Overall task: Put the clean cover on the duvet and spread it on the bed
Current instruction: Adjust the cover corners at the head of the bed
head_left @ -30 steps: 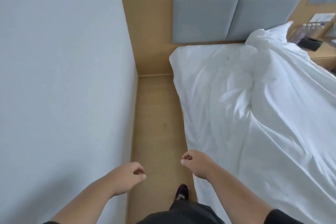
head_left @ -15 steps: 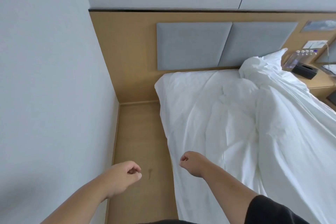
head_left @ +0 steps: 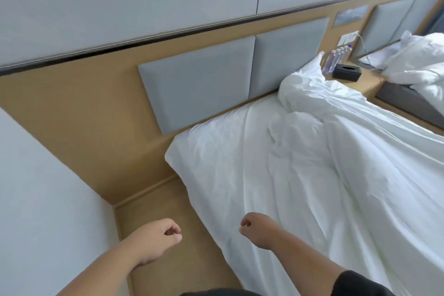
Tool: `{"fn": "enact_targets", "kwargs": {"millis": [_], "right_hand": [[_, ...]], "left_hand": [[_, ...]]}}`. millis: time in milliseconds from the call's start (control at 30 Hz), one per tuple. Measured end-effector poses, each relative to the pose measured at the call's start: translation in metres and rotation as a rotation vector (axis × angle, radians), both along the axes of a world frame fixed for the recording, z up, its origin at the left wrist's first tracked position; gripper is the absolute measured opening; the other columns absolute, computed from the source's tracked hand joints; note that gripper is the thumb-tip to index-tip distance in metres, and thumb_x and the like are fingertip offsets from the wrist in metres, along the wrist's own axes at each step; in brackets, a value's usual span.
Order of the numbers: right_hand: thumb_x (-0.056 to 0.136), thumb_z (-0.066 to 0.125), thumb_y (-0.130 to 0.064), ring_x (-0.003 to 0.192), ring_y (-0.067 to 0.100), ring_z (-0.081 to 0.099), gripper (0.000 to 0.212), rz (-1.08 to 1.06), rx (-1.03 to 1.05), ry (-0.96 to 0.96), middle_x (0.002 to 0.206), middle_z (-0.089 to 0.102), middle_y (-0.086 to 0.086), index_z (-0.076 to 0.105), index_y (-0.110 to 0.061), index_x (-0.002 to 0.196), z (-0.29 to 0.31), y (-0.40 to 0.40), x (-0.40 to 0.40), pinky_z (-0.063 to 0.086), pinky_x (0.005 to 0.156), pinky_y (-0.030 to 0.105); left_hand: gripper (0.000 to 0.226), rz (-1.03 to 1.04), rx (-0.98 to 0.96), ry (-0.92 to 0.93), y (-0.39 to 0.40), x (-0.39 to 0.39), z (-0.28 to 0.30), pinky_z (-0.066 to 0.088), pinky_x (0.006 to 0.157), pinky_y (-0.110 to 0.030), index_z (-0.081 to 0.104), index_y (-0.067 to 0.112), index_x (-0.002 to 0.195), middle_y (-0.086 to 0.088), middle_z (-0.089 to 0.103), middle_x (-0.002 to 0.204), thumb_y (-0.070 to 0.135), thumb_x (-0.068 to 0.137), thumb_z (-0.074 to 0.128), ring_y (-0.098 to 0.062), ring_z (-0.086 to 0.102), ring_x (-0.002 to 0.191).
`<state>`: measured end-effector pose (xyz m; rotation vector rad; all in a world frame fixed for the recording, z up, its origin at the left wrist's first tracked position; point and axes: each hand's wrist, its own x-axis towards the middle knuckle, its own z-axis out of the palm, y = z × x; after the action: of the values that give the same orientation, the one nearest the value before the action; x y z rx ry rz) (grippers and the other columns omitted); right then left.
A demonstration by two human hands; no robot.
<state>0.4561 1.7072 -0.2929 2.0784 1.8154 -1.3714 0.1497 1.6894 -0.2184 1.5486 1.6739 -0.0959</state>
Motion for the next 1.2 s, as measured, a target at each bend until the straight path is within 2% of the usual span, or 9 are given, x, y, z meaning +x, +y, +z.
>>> {"fn": "enact_targets", "kwargs": {"millis": [333,433,733,833,933,1000,1067,1133,1200], "right_hand": [[0.095,0.052,-0.041,0.115,0.019,0.058,0.039,-0.354,-0.084,-0.112,0.131,0.059,-0.004,0.06,-0.026,0.13,-0.03,0.135,0.05,0.047,0.092,0.031],[0.095,0.051,-0.039,0.119,0.022,0.058,0.04,-0.405,-0.101,-0.157,0.134,0.059,0.0,0.06,-0.024,0.131,-0.059,0.193,0.074,0.048,0.097,0.032],[0.092,0.056,-0.031,0.122,0.032,0.053,0.055,-0.643,0.035,-0.423,0.139,0.05,0.01,0.043,-0.016,0.144,-0.094,0.426,0.205,0.048,0.091,0.04],[0.087,0.063,-0.044,0.133,0.036,0.042,0.074,-0.708,0.055,-0.605,0.148,0.039,0.013,0.033,-0.016,0.147,-0.108,0.481,0.246,0.042,0.1,0.047],[0.082,0.068,-0.06,0.153,0.038,0.013,0.109,-0.746,-0.06,-0.652,0.167,0.006,0.017,0.003,-0.02,0.16,-0.128,0.516,0.277,0.021,0.118,0.055],[0.082,0.071,-0.058,0.154,0.039,0.007,0.118,-0.758,-0.122,-0.686,0.168,0.002,0.02,-0.009,-0.02,0.16,-0.144,0.526,0.291,0.013,0.121,0.057],[0.088,0.068,-0.035,0.144,0.041,0.033,0.098,-0.751,-0.094,-0.746,0.157,0.03,0.024,0.003,-0.015,0.16,-0.161,0.527,0.301,0.031,0.114,0.052],[0.093,0.058,-0.013,0.117,0.04,0.056,0.059,-0.796,-0.017,-0.759,0.131,0.055,0.021,0.034,-0.007,0.147,-0.176,0.522,0.308,0.047,0.09,0.045],[0.095,0.053,-0.006,0.089,0.035,0.061,0.027,-0.791,0.032,-0.757,0.103,0.06,0.015,0.054,-0.005,0.122,-0.178,0.511,0.308,0.048,0.072,0.039]], "left_hand": [[0.012,-0.447,-0.154,0.065,0.258,0.048,-0.028,0.047,0.079,-0.018,0.065,0.041,0.098,0.02,0.067,0.102,0.049,0.091,0.059,0.002,0.061,0.095],[0.015,-0.487,-0.214,0.069,0.313,0.068,-0.05,0.047,0.086,-0.017,0.067,0.039,0.1,0.021,0.066,0.106,0.048,0.09,0.06,0.004,0.059,0.099],[0.013,-0.474,-0.281,0.171,0.467,0.079,-0.094,0.043,0.075,-0.011,0.064,0.045,0.096,0.025,0.066,0.101,0.053,0.089,0.058,0.009,0.059,0.095],[0.013,-0.479,-0.302,0.196,0.491,0.084,-0.117,0.041,0.075,-0.01,0.063,0.045,0.099,0.025,0.065,0.104,0.053,0.091,0.057,0.01,0.058,0.097],[0.013,-0.528,-0.357,0.215,0.5,0.089,-0.14,0.044,0.08,-0.01,0.062,0.045,0.099,0.025,0.064,0.104,0.052,0.091,0.056,0.01,0.058,0.098],[0.013,-0.552,-0.396,0.22,0.502,0.09,-0.153,0.044,0.078,-0.01,0.062,0.046,0.097,0.027,0.065,0.101,0.054,0.09,0.056,0.012,0.058,0.095],[0.016,-0.562,-0.433,0.212,0.506,0.089,-0.166,0.045,0.075,-0.011,0.064,0.044,0.094,0.028,0.066,0.095,0.056,0.091,0.053,0.014,0.059,0.091],[0.02,-0.552,-0.461,0.209,0.509,0.086,-0.173,0.045,0.074,-0.012,0.064,0.041,0.09,0.032,0.065,0.091,0.055,0.094,0.049,0.016,0.059,0.087],[0.026,-0.553,-0.459,0.219,0.51,0.083,-0.173,0.047,0.077,-0.015,0.062,0.038,0.088,0.027,0.067,0.09,0.056,0.096,0.045,0.011,0.061,0.087]]}}
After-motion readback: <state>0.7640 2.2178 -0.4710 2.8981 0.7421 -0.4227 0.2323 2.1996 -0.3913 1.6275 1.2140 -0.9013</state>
